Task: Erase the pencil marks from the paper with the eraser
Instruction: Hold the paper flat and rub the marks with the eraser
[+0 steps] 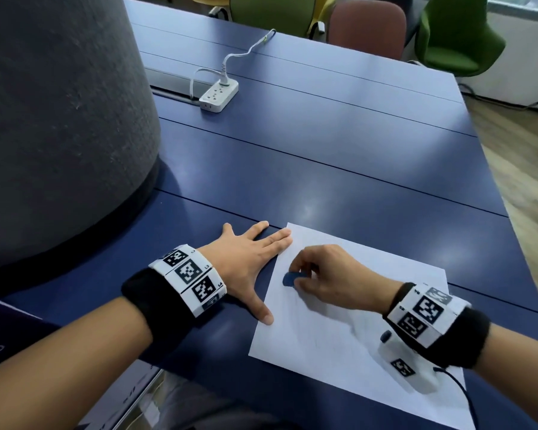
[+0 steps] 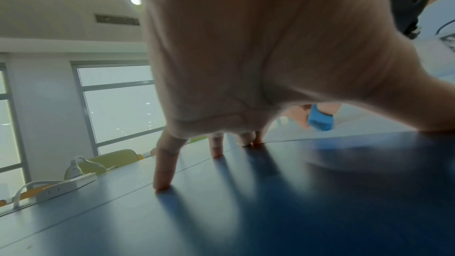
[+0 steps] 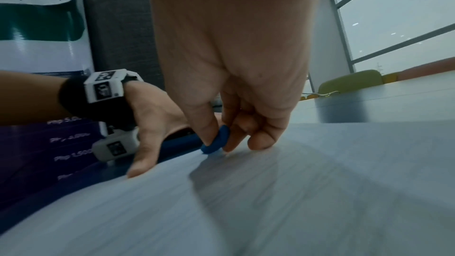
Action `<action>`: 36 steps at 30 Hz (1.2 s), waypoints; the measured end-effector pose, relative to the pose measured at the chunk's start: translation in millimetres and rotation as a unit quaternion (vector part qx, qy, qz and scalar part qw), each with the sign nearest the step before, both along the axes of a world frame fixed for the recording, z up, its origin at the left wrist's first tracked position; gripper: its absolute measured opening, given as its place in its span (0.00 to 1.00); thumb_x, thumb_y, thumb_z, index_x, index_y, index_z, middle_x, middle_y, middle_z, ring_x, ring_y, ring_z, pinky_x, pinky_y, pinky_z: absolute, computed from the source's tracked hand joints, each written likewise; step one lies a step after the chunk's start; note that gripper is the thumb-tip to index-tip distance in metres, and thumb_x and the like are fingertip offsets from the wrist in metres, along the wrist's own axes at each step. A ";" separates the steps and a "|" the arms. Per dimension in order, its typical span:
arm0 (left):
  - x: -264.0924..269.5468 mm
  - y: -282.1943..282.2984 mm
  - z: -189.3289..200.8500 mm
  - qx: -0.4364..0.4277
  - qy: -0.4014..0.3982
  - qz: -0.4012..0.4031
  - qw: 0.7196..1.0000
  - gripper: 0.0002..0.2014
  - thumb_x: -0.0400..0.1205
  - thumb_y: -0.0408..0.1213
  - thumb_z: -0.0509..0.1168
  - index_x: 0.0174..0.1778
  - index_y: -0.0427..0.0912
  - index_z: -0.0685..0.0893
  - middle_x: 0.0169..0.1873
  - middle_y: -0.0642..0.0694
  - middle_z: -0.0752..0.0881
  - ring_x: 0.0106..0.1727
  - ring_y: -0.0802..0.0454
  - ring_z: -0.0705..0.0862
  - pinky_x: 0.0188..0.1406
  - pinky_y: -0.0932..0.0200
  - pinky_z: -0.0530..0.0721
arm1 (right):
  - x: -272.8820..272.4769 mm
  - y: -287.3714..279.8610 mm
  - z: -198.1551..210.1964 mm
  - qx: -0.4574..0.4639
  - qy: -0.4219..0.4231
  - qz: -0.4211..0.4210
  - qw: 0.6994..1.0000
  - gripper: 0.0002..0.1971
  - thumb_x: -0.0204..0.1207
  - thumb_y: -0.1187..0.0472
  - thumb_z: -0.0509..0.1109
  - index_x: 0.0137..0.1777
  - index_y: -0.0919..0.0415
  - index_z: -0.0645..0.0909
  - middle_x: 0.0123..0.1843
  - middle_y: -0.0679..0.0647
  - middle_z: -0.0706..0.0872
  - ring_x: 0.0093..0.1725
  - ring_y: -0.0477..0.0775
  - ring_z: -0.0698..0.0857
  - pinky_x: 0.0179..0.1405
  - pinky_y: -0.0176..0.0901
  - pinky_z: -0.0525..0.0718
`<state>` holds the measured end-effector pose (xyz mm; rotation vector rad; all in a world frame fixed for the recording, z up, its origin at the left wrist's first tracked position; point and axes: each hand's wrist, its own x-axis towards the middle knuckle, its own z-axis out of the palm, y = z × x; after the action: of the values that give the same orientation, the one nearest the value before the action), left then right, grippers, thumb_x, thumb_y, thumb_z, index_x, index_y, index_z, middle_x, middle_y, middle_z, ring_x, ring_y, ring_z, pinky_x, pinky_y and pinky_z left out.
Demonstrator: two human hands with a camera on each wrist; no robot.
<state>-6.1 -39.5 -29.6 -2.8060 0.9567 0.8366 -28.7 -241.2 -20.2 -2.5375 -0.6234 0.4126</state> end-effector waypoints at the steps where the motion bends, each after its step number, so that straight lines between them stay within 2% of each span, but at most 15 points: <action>1: -0.2 0.4 0.2 0.001 0.000 0.001 1.000 0.69 0.59 0.78 0.69 0.84 0.55 0.32 0.82 0.65 0.31 0.84 0.52 0.31 0.74 0.21 0.52 | -6.2 0.5 -0.6 0.005 -0.001 0.024 1.000 0.08 0.73 0.61 0.71 0.51 0.57 0.86 0.41 0.46 0.85 0.38 0.43 0.78 0.39 0.28 0.73; 4: -0.2 0.0 0.6 0.003 0.001 -0.001 1.000 0.69 0.59 0.78 0.69 0.84 0.54 0.33 0.82 0.64 0.31 0.84 0.51 0.31 0.74 0.20 0.52 | -23.1 2.4 3.4 -0.001 0.008 0.104 0.994 0.07 0.74 0.60 0.70 0.50 0.57 0.86 0.42 0.48 0.84 0.42 0.43 0.78 0.45 0.30 0.76; 7: 0.3 0.7 1.0 -0.003 0.003 0.001 1.000 0.69 0.60 0.78 0.69 0.85 0.54 0.33 0.83 0.64 0.31 0.84 0.51 0.31 0.74 0.19 0.51 | -6.8 3.1 7.2 -0.017 -0.032 0.063 0.997 0.07 0.72 0.61 0.70 0.47 0.58 0.87 0.41 0.48 0.84 0.43 0.47 0.80 0.50 0.42 0.81; 9: -0.2 0.8 0.0 -0.007 0.002 0.002 1.000 0.69 0.59 0.78 0.69 0.85 0.55 0.33 0.83 0.64 0.32 0.84 0.51 0.32 0.73 0.20 0.52 | -1.9 2.1 7.1 -0.011 -0.049 0.044 0.998 0.05 0.71 0.61 0.71 0.45 0.58 0.87 0.39 0.49 0.83 0.41 0.48 0.80 0.49 0.45 0.82; 13: -0.7 0.7 -0.6 -0.007 0.004 0.007 1.000 0.69 0.59 0.77 0.70 0.85 0.55 0.34 0.83 0.65 0.32 0.84 0.51 0.32 0.73 0.18 0.51 | -26.7 4.5 9.7 -0.010 0.031 0.152 0.988 0.06 0.73 0.60 0.71 0.48 0.56 0.86 0.41 0.47 0.82 0.44 0.43 0.76 0.48 0.35 0.77; 14: -0.5 0.5 -0.8 -0.006 0.003 0.006 1.000 0.69 0.59 0.77 0.70 0.85 0.55 0.34 0.83 0.65 0.32 0.84 0.51 0.32 0.73 0.18 0.51 | -26.9 5.8 11.3 -0.018 0.036 0.156 0.987 0.06 0.73 0.59 0.71 0.49 0.56 0.86 0.41 0.47 0.82 0.44 0.43 0.76 0.47 0.36 0.77; 18: -0.6 0.1 -0.6 -0.005 0.001 0.004 1.000 0.69 0.59 0.77 0.70 0.85 0.55 0.34 0.83 0.64 0.32 0.84 0.51 0.32 0.73 0.20 0.53 | -9.2 9.0 10.8 -0.024 -0.005 0.089 0.996 0.07 0.71 0.61 0.71 0.46 0.57 0.88 0.41 0.50 0.84 0.42 0.47 0.80 0.49 0.44 0.81; 23: -2.0 -0.1 -0.1 -0.006 -0.001 0.005 1.000 0.69 0.59 0.77 0.70 0.85 0.54 0.35 0.83 0.64 0.32 0.85 0.50 0.33 0.73 0.19 0.52 | -35.0 9.9 13.2 -0.027 0.071 0.179 0.981 0.06 0.70 0.60 0.71 0.46 0.54 0.87 0.41 0.48 0.83 0.43 0.46 0.79 0.46 0.39 0.80; 27: -0.9 -0.1 -0.8 -0.004 0.001 0.005 1.000 0.69 0.59 0.77 0.70 0.85 0.54 0.34 0.83 0.64 0.32 0.85 0.50 0.33 0.73 0.19 0.53 | -16.9 8.7 10.6 -0.016 0.048 0.109 0.993 0.05 0.69 0.60 0.73 0.44 0.55 0.88 0.41 0.49 0.85 0.39 0.46 0.81 0.46 0.42 0.82; 32: -1.3 0.2 -1.1 -0.007 0.003 0.006 1.000 0.69 0.59 0.76 0.71 0.85 0.54 0.34 0.83 0.64 0.32 0.85 0.50 0.33 0.73 0.18 0.52 | -28.8 8.2 9.2 -0.021 0.117 0.157 0.980 0.05 0.69 0.58 0.73 0.45 0.52 0.86 0.41 0.46 0.86 0.39 0.46 0.82 0.43 0.38 0.83; 36: -0.7 0.2 -0.2 -0.014 0.006 0.007 1.000 0.68 0.60 0.76 0.71 0.85 0.53 0.35 0.83 0.64 0.32 0.84 0.50 0.32 0.73 0.18 0.50 | -4.0 5.7 6.1 0.007 0.072 0.061 0.996 0.04 0.70 0.60 0.74 0.44 0.54 0.87 0.37 0.48 0.87 0.35 0.45 0.81 0.36 0.31 0.77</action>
<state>-6.8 -39.3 -29.8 -2.8379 0.9576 0.8493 -32.7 -235.5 -14.1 -2.4384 -0.7265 0.6256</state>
